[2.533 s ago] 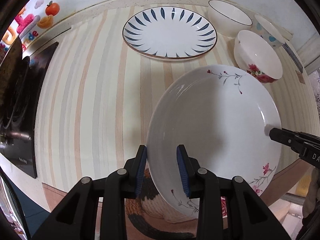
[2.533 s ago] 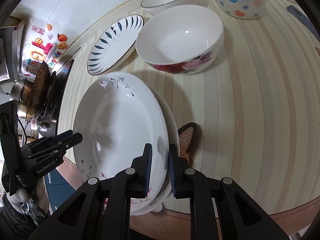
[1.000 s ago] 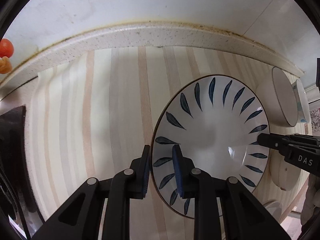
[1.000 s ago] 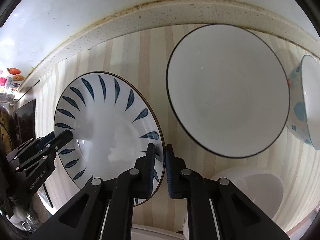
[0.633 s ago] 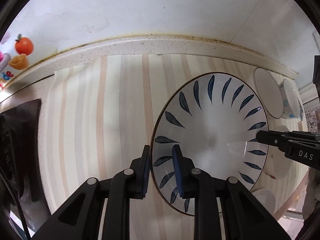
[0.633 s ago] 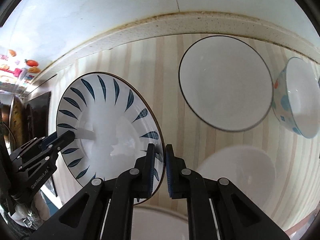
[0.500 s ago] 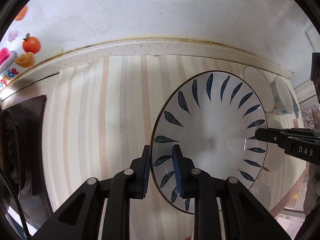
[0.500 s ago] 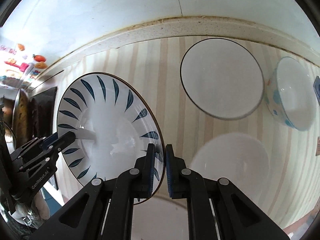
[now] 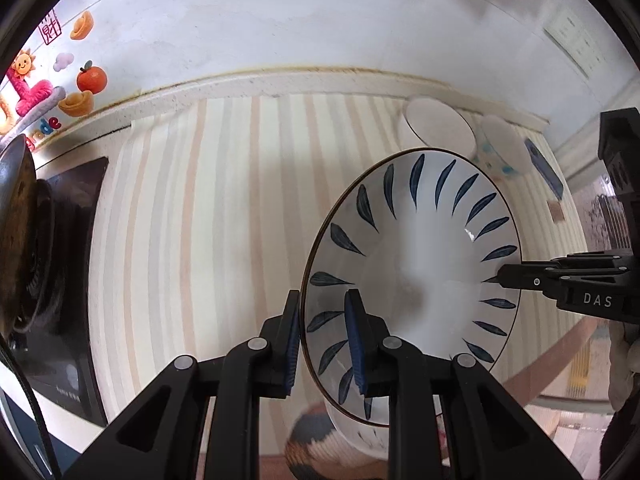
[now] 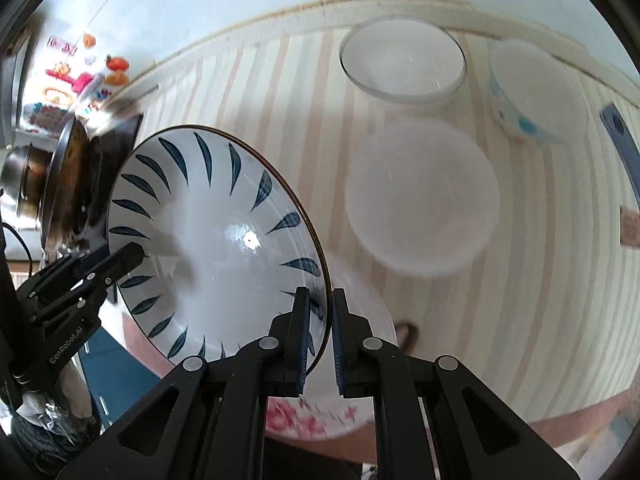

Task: Organize plates and bowls
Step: 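Carry the plate stack with both grippers and lower it beside the cat print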

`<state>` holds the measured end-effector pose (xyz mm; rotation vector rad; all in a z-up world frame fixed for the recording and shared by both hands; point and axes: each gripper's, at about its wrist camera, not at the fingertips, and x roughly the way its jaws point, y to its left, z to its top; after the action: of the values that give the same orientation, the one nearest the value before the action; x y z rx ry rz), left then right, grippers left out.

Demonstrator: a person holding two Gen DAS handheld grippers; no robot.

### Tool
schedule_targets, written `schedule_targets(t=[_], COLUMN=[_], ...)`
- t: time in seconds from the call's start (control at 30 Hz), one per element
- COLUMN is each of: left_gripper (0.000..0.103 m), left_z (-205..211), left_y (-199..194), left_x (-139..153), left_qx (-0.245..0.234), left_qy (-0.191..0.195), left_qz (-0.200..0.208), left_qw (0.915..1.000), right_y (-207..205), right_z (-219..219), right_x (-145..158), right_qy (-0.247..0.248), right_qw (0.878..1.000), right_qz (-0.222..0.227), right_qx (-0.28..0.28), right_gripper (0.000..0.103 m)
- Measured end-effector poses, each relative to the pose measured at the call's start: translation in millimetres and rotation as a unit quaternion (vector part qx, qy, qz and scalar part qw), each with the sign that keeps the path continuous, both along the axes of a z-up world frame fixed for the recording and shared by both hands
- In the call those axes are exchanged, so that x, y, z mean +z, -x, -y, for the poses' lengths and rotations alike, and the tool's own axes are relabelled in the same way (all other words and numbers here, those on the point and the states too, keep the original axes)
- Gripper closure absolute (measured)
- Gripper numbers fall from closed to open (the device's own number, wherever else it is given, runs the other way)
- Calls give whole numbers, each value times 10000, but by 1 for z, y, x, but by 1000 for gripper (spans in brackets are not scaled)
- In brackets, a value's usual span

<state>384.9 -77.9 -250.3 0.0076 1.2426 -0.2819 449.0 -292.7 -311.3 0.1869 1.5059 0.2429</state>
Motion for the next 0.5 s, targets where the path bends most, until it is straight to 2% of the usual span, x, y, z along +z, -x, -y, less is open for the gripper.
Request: schedule_targets(t=[0.3, 0.5], left_gripper=[84, 84], left_z=[21, 30], left_y=[41, 48], left_x=[-28, -50], left_qx=[-79, -47], left_qy=[-112, -253], left_qz=[-244, -423], left_qw=[9996, 9988], right_y=[58, 66], right_z=[18, 18], right_x=[-38, -60], right_qy=[-45, -15], right_qw=[9990, 9982], right_qz=[-425, -590], right_qx=[118, 107], right_gripper=[91, 91])
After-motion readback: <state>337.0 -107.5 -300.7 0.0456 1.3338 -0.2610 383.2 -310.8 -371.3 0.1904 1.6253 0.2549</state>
